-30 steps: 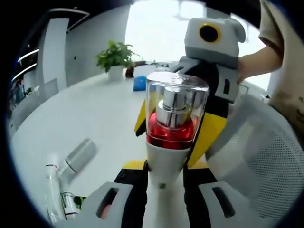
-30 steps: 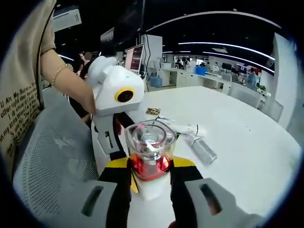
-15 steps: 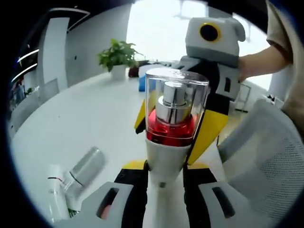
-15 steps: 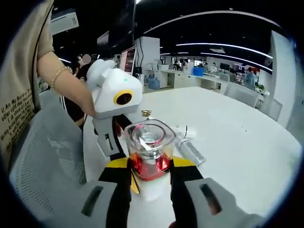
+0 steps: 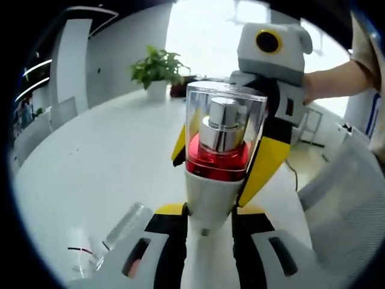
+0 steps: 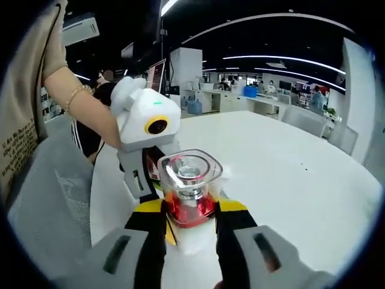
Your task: Arrange the skincare products in the storage area until every visible bottle or jar stands upright without overlapping.
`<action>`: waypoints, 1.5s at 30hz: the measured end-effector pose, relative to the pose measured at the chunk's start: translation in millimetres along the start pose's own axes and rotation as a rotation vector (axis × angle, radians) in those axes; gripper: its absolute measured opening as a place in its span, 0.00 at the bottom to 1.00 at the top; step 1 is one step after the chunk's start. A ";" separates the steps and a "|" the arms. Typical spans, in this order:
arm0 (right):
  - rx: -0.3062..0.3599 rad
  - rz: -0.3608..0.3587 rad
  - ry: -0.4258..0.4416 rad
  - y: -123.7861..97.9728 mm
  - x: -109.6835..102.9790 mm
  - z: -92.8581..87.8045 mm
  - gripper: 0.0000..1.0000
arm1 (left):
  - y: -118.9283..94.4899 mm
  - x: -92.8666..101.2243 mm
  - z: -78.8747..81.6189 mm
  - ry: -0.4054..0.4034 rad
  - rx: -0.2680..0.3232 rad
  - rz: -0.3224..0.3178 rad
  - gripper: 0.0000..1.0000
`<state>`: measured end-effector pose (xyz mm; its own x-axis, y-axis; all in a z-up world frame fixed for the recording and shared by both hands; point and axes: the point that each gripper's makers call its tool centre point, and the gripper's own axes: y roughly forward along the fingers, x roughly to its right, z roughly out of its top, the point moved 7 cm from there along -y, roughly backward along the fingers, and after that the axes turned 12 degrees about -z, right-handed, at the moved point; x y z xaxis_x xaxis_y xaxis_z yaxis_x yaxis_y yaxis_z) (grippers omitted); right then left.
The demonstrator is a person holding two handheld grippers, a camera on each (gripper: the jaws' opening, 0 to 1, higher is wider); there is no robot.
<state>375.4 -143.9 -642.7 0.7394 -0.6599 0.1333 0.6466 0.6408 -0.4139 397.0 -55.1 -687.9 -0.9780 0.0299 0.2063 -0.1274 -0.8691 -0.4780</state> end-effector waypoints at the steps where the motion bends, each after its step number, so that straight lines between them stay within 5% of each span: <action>1: -0.001 -0.001 0.000 1.3 3.6 -1.1 0.31 | 1.1 -3.2 0.7 0.002 -0.002 0.002 0.25; 9: -0.021 0.011 0.001 9.1 16.7 -7.8 0.31 | 7.8 -17.3 -2.5 -0.010 -0.030 0.018 0.24; 11: -0.021 0.014 -0.006 9.8 17.1 -7.2 0.31 | 8.4 -20.7 -20.2 0.020 -0.189 0.032 0.22; 12: -0.020 0.018 -0.008 9.6 17.3 -7.3 0.31 | 9.5 -21.3 -25.5 0.023 -0.218 0.035 0.20; 16: -0.021 0.008 -0.004 10.3 23.8 -7.5 0.31 | 6.3 -20.0 -29.7 -0.019 -0.171 0.026 0.00; 17: -0.021 0.009 0.002 11.0 26.7 -7.5 0.31 | 6.0 -24.5 -23.9 -0.034 -0.113 0.073 0.03; 19: -0.019 0.005 0.005 11.3 29.5 -8.4 0.31 | 4.9 -26.0 -21.7 -0.060 -0.100 0.058 0.09; 33: -0.027 0.067 -0.023 15.2 33.4 -6.5 0.32 | -3.6 -19.8 -16.4 -0.063 -0.067 0.085 0.15; 45: -0.068 0.012 0.026 3.3 22.8 -7.2 0.51 | -42.9 -3.5 -17.1 -0.132 0.004 0.170 0.29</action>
<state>393.1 -159.6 -647.6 0.7413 -0.6628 0.1054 0.6228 0.6210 -0.4759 403.0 -9.4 -682.7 -0.9552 -0.1819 0.2336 0.0383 -0.8583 -0.5117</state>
